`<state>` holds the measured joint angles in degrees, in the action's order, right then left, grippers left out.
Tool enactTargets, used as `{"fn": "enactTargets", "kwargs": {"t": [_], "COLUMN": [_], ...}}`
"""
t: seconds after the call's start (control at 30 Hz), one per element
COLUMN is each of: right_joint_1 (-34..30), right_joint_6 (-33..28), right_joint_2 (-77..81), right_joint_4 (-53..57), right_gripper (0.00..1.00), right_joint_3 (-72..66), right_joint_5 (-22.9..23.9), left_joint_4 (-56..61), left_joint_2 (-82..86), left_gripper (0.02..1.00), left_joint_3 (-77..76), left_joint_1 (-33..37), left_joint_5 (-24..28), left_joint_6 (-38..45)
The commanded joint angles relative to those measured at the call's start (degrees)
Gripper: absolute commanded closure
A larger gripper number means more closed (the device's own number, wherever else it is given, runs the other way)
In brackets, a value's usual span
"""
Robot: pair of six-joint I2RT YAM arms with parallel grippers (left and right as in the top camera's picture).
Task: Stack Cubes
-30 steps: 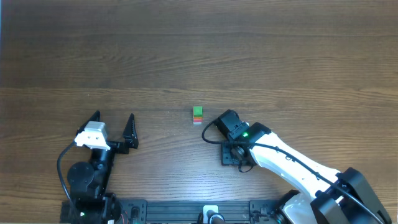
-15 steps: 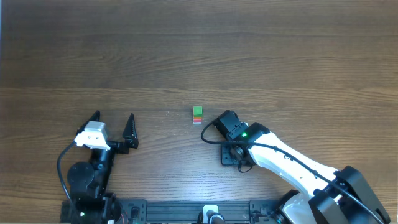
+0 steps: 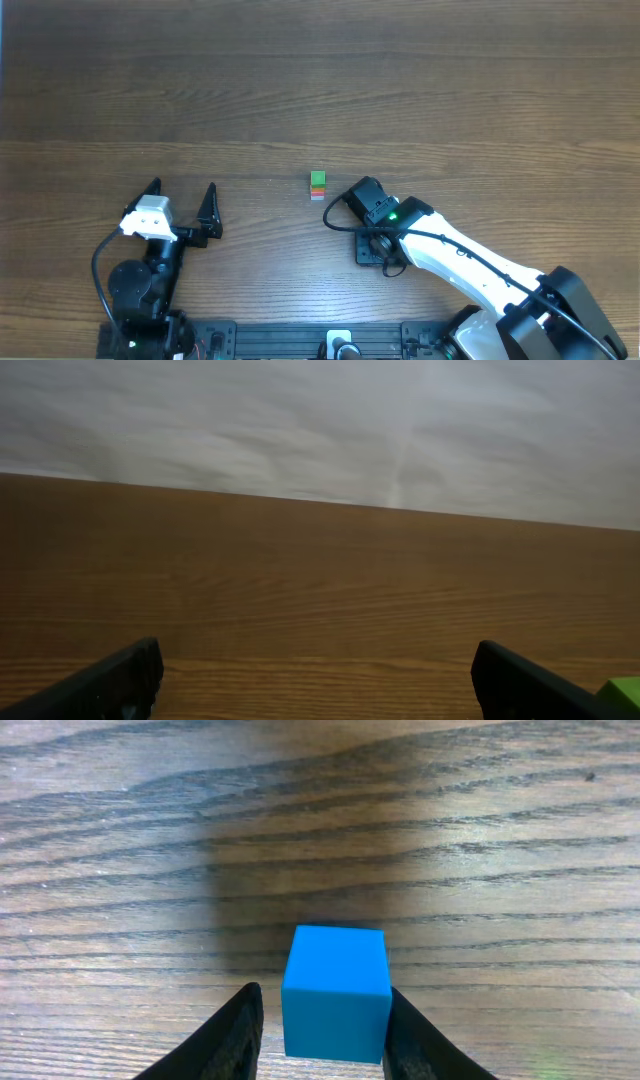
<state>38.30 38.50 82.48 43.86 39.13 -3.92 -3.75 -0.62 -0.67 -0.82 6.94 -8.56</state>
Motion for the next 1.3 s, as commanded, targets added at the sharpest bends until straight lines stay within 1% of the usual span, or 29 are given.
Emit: {"fn": "enactTargets", "kwargs": {"t": [0.03,0.2,0.4,0.6,0.77,1.0,1.17,1.3], "right_joint_1": [0.28,0.07,-0.13,-0.20,-0.52,-2.78,-4.42,-4.72], "right_joint_6": [-0.37,-0.37,-0.37,-0.37,-0.44,-3.10,-4.61,-6.12], "right_joint_2": [0.79,0.79,0.79,0.76,0.72,0.63,2.23,8.55], "right_joint_4": [-0.15,-0.13,0.02,0.11,3.87,12.41,20.17,27.87], "right_gripper": [0.630,0.649,0.720,0.757,0.776,0.787,0.805,0.820], "right_joint_3": [-0.26,-0.26,-0.26,-0.24,2.21,15.89,31.36,44.63], "right_joint_5": [1.01,0.98,0.96,0.96,1.05,1.68,2.43,3.17], "left_joint_4": [0.00,0.00,0.00,0.00,0.00,-0.02,0.00,0.00], "left_joint_2": [0.46,0.46,0.46,0.46,0.46,0.46,0.46,0.46], "left_gripper": [0.020,0.018,0.018,0.018,0.020,0.018,0.018,0.018], "left_joint_3": [0.33,0.33,0.33,0.33,0.33,0.33,0.33,0.33], "left_joint_1": [0.31,0.31,0.31,0.31,0.31,0.31,0.31,0.31], "left_joint_5": [0.52,0.52,0.52,0.52,0.52,0.52,0.52,0.52], "left_joint_6": [0.85,0.87,0.87,0.85,0.85,0.85,0.87,0.87]}}
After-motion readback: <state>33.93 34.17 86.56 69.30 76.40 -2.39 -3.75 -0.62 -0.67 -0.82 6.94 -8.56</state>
